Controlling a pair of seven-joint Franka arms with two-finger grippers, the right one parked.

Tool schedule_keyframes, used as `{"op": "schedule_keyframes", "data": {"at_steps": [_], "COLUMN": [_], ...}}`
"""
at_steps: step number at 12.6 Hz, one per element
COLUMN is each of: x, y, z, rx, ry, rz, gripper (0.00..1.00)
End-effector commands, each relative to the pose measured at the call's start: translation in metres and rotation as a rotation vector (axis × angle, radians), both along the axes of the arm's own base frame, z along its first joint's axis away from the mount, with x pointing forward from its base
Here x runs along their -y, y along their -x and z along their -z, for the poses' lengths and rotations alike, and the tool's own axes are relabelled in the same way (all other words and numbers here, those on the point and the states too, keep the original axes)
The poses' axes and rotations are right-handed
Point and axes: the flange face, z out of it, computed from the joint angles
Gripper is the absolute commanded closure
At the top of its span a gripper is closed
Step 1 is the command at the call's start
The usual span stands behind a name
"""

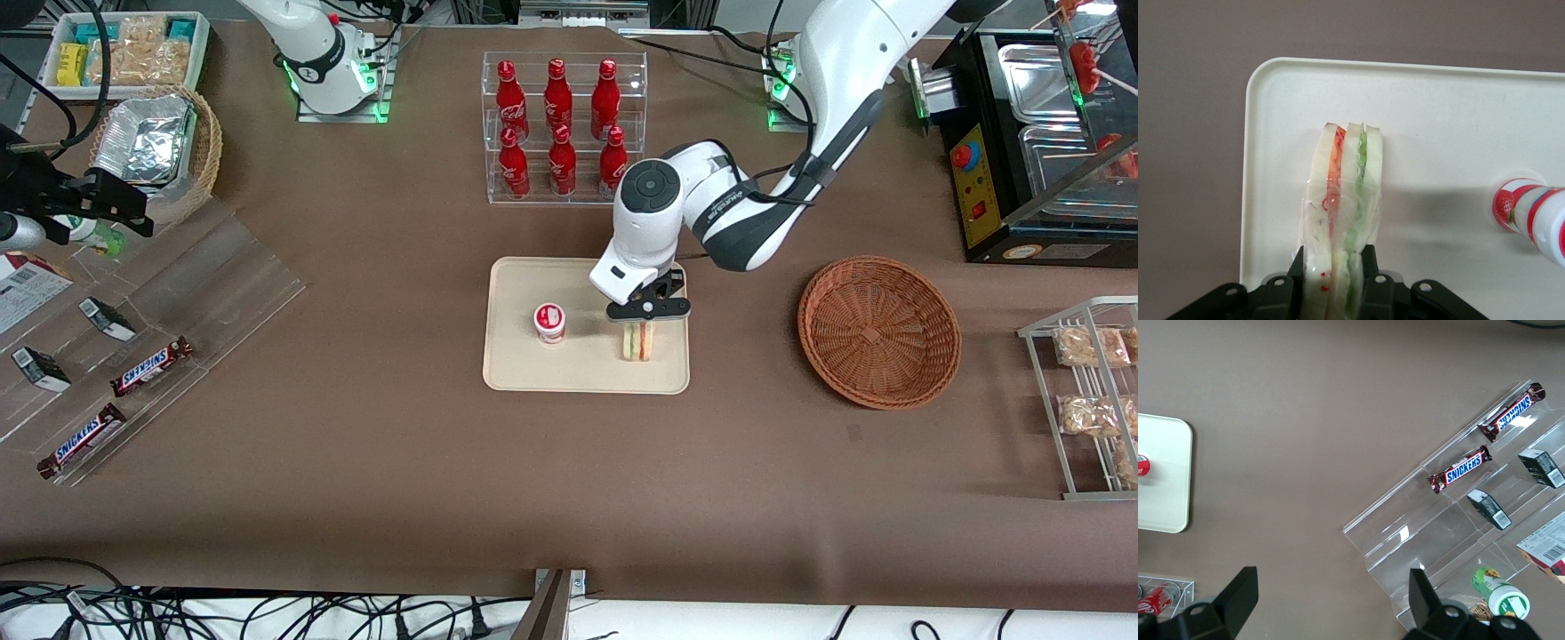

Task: Place sandwich from basket to tray
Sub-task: 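Lower the sandwich onto the tray beside the small bottle and open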

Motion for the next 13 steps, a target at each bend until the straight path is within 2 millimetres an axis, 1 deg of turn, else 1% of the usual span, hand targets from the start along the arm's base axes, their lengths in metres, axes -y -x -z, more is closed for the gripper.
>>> {"op": "schedule_keyframes", "data": {"at_steps": [1, 5, 6, 8, 9, 10, 11, 12, 13], "x": [0.010, 0.010, 0.010, 0.010, 0.010, 0.009, 0.010, 0.005, 0.002], "y": [-0.003, -0.003, -0.003, -0.003, -0.003, -0.003, -0.006, -0.017, -0.020], "z": [0.011, 0.015, 0.016, 0.016, 0.016, 0.015, 0.009, -0.007, -0.023], "rx": [0.045, 0.050, 0.050, 0.050, 0.050, 0.050, 0.055, 0.067, 0.067], "ry": [-0.022, -0.025, -0.026, -0.027, -0.028, -0.029, -0.023, -0.019, -0.049], "rz": [-0.009, -0.004, -0.005, -0.003, -0.002, -0.003, -0.014, -0.034, -0.043], "gripper": [0.65, 0.64, 0.57, 0.24, 0.14, 0.02, 0.00, 0.00, 0.00]}}
